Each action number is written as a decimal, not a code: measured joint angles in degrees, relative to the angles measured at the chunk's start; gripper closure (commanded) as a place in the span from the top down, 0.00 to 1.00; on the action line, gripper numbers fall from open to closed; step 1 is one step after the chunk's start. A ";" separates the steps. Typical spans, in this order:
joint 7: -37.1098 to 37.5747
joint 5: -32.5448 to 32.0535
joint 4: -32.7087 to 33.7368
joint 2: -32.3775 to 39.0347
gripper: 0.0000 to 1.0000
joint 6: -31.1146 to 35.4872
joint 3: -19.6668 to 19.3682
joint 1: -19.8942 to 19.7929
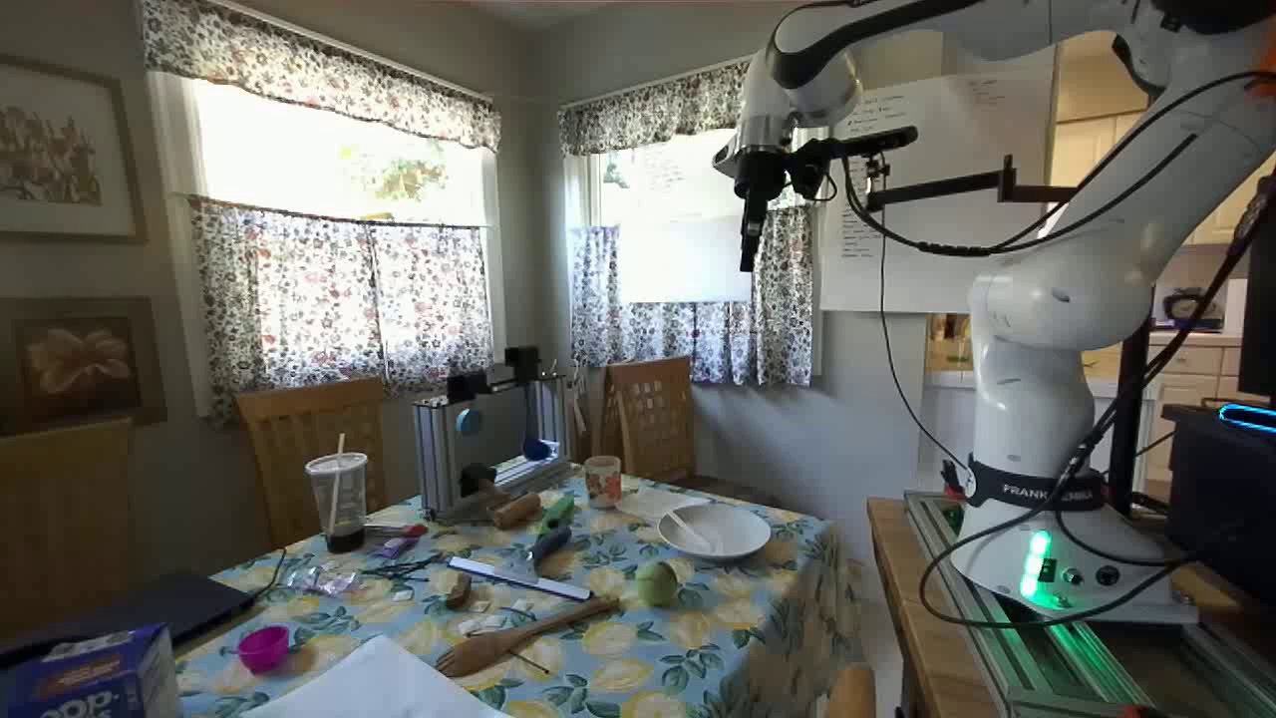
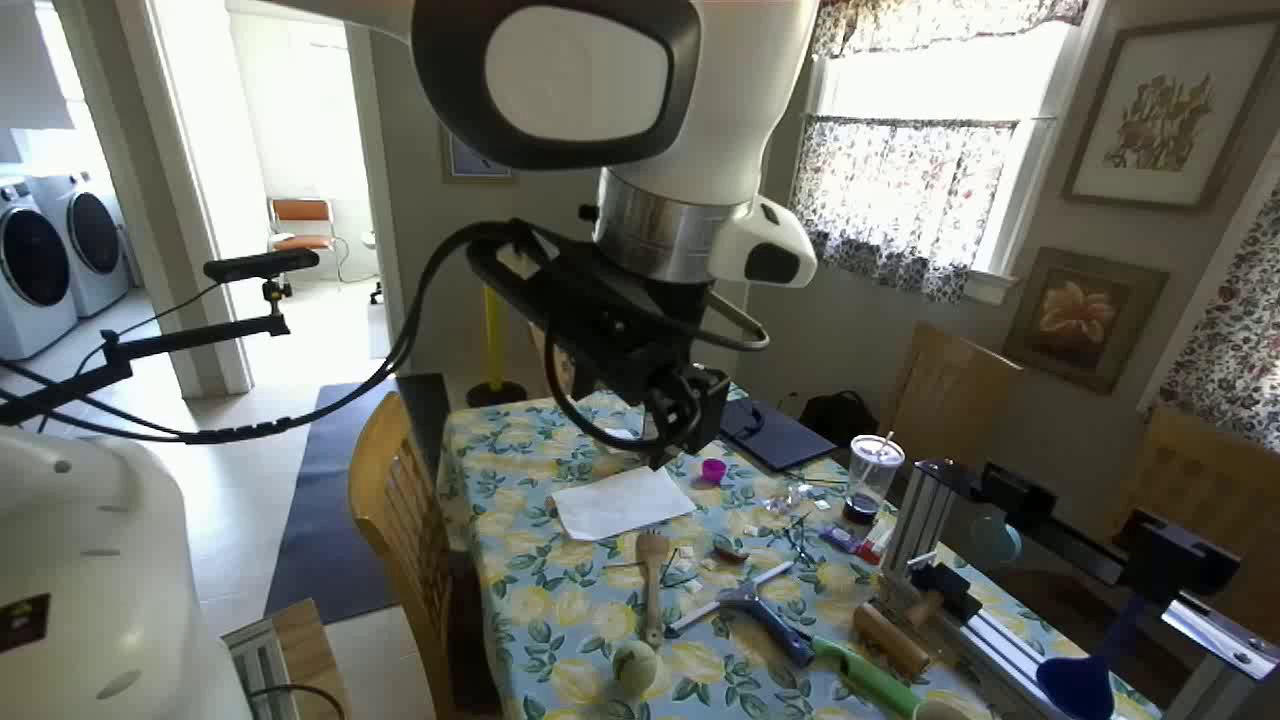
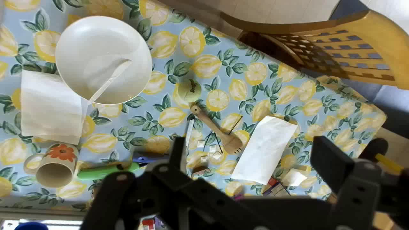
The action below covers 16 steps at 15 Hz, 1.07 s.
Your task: Move the window wiper to the left
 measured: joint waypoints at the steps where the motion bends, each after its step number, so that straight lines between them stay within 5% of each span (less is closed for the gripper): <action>1: 0.00 0.00 0.00 0.00 1.00 0.00 0.00 0.00; 10: 0.63 0.09 0.00 0.60 1.00 0.69 0.59 -0.85; 16: 10.62 3.48 0.14 11.04 1.00 16.87 1.65 -2.52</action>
